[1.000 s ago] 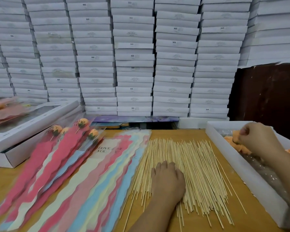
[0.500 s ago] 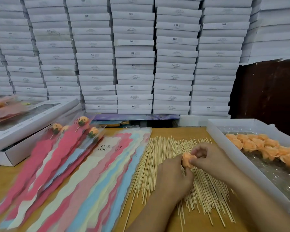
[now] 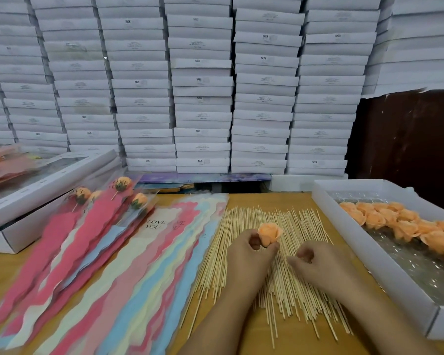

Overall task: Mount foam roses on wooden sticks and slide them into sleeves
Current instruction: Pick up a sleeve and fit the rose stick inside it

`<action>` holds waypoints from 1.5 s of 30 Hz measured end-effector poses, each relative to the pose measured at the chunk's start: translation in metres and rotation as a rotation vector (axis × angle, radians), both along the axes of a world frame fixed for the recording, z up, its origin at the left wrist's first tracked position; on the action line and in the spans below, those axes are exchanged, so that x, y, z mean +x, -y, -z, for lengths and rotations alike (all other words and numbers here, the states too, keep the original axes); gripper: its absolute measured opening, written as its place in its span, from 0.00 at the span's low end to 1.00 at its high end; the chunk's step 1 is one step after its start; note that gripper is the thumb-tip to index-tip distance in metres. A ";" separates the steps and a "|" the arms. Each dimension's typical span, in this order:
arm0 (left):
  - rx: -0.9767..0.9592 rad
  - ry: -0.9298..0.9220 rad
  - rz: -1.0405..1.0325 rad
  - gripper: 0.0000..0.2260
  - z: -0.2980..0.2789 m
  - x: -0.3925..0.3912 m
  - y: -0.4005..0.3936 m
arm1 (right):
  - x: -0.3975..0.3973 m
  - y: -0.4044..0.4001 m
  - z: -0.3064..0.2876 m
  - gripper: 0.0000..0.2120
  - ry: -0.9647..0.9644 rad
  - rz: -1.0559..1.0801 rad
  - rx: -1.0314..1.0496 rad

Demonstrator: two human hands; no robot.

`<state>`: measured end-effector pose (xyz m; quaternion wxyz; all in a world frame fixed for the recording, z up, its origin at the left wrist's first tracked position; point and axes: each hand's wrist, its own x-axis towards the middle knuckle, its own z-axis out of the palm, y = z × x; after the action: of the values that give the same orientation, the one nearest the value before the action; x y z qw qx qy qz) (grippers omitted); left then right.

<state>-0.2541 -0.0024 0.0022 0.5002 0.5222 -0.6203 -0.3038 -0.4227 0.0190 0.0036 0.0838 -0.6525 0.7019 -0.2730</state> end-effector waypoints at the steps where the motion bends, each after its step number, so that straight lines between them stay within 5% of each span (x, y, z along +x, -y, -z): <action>1: 0.006 -0.016 -0.003 0.07 0.000 0.001 0.001 | 0.003 -0.001 0.002 0.12 -0.050 0.002 0.039; 7: 0.038 -0.119 -0.010 0.07 0.002 0.003 0.003 | 0.016 -0.003 0.001 0.16 -0.114 0.072 0.095; 13: 0.097 -0.197 -0.008 0.07 -0.001 0.007 0.005 | 0.009 -0.002 -0.001 0.19 0.061 0.047 0.138; 18: 0.238 -0.376 -0.003 0.06 -0.007 0.012 0.006 | 0.001 -0.004 -0.016 0.20 0.365 0.016 0.018; 22: 0.364 -0.613 0.053 0.06 -0.014 0.018 0.008 | -0.003 -0.009 -0.031 0.05 0.747 -0.004 -0.037; 27: 0.457 -0.862 0.146 0.09 -0.018 0.026 0.012 | -0.011 -0.007 -0.035 0.09 1.007 -0.055 -0.021; 32: 0.506 -1.055 0.162 0.09 -0.018 0.033 0.017 | -0.020 -0.008 -0.033 0.07 0.877 -0.085 -0.056; 39: 0.463 -1.192 0.073 0.05 -0.018 0.037 0.022 | -0.020 -0.008 -0.026 0.09 0.373 -0.126 -0.090; 45: 0.397 -1.218 0.027 0.10 -0.019 0.040 0.023 | -0.022 -0.004 -0.022 0.13 0.327 -0.144 -0.078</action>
<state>-0.2145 -0.0252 0.0209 0.6531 0.3309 -0.1632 -0.6613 -0.4449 0.0233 0.0253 0.1905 -0.6510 0.6192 -0.3957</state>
